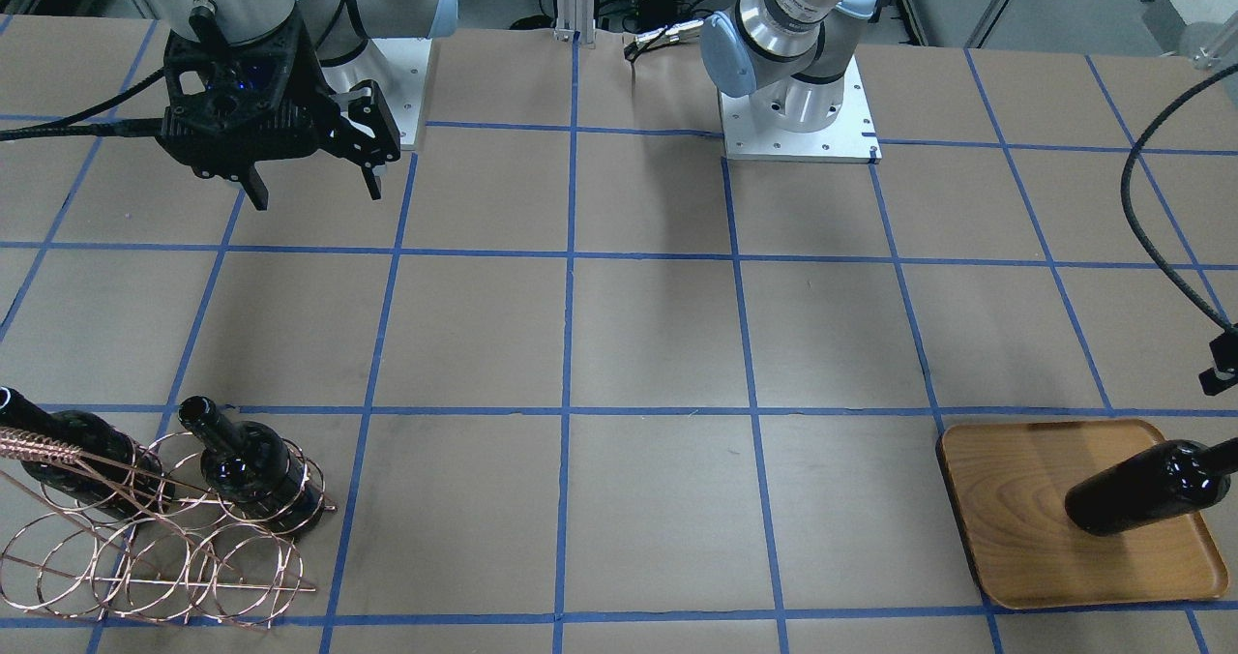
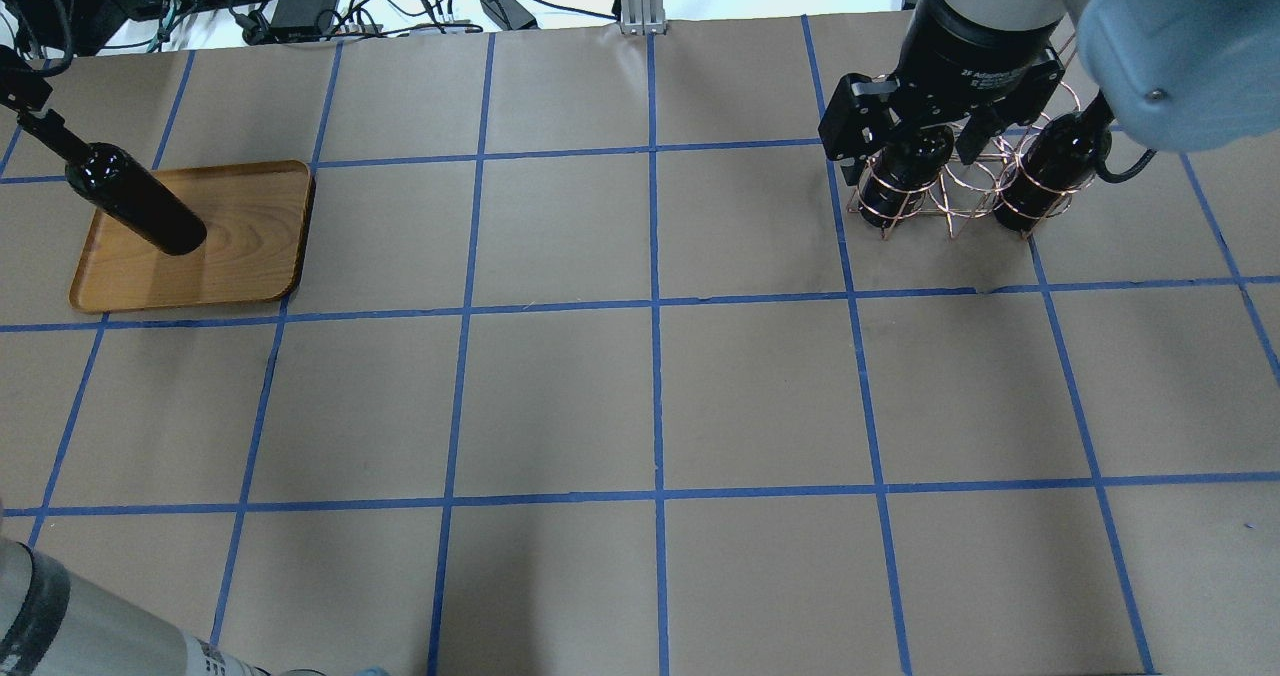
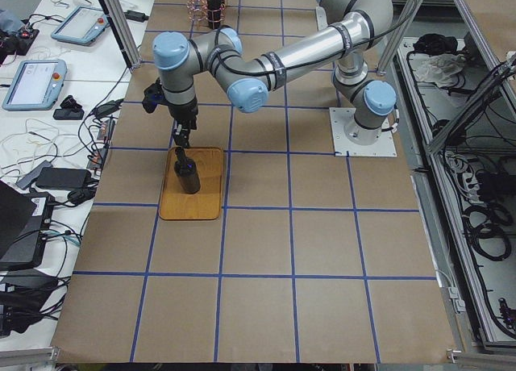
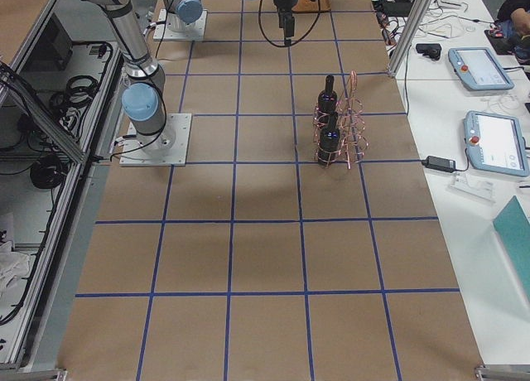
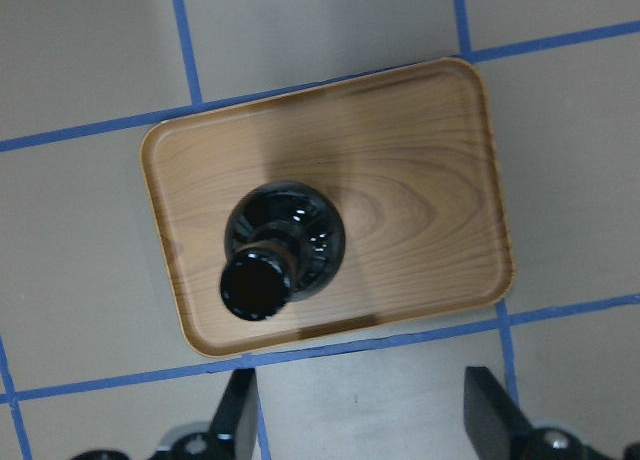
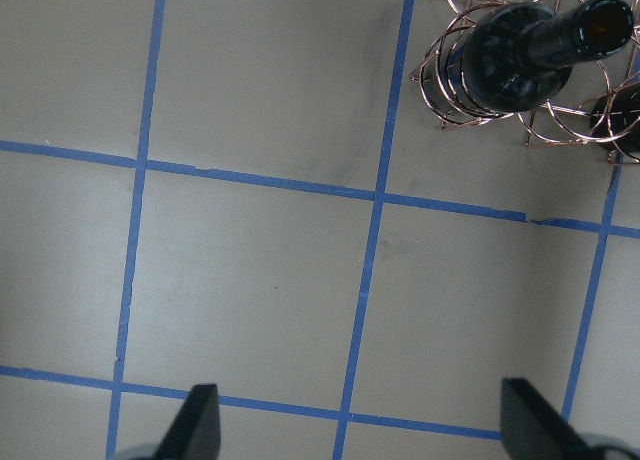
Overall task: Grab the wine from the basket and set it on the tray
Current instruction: 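Open the left gripper and raise it off the bottle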
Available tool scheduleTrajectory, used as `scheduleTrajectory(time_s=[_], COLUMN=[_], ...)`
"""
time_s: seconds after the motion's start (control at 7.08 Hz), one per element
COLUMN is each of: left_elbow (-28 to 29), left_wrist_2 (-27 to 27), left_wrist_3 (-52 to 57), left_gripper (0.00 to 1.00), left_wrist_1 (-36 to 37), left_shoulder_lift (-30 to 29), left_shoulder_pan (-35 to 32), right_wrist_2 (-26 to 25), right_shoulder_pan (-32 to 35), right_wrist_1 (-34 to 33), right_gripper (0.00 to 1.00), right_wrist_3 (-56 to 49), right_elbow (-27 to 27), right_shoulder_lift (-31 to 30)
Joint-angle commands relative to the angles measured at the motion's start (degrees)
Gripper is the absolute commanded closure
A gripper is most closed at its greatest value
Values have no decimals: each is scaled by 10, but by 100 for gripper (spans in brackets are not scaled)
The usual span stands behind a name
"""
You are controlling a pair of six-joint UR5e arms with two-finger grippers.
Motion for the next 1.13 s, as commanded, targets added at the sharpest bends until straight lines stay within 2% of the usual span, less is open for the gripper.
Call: scheduleTrajectory(time_s=[0.0, 0.14, 0.42, 0.71, 0.99], left_elbow=[-23, -44, -90, -101, -128], left_wrist_2=[-1, 3, -2, 4, 6], left_wrist_3=[-26, -60, -206, -278, -319], left_gripper=[24, 24, 24, 24, 20], left_wrist_1=[-62, -64, -64, -70, -64], left_shoulder_lift=[72, 103, 157, 183, 203], left_shoulder_pan=[-70, -116, -212, -304, -365], right_wrist_2=[0, 1, 0, 0, 0], right_shoulder_pan=[-1, -1, -1, -1, -1], right_wrist_1=[-2, -3, -2, 0, 2], right_gripper=[0, 0, 0, 0, 0], right_wrist_3=[-1, -1, -1, -1, -1], right_elbow=[0, 0, 0, 0, 0], right_shoulder_lift=[1, 1, 1, 1, 1])
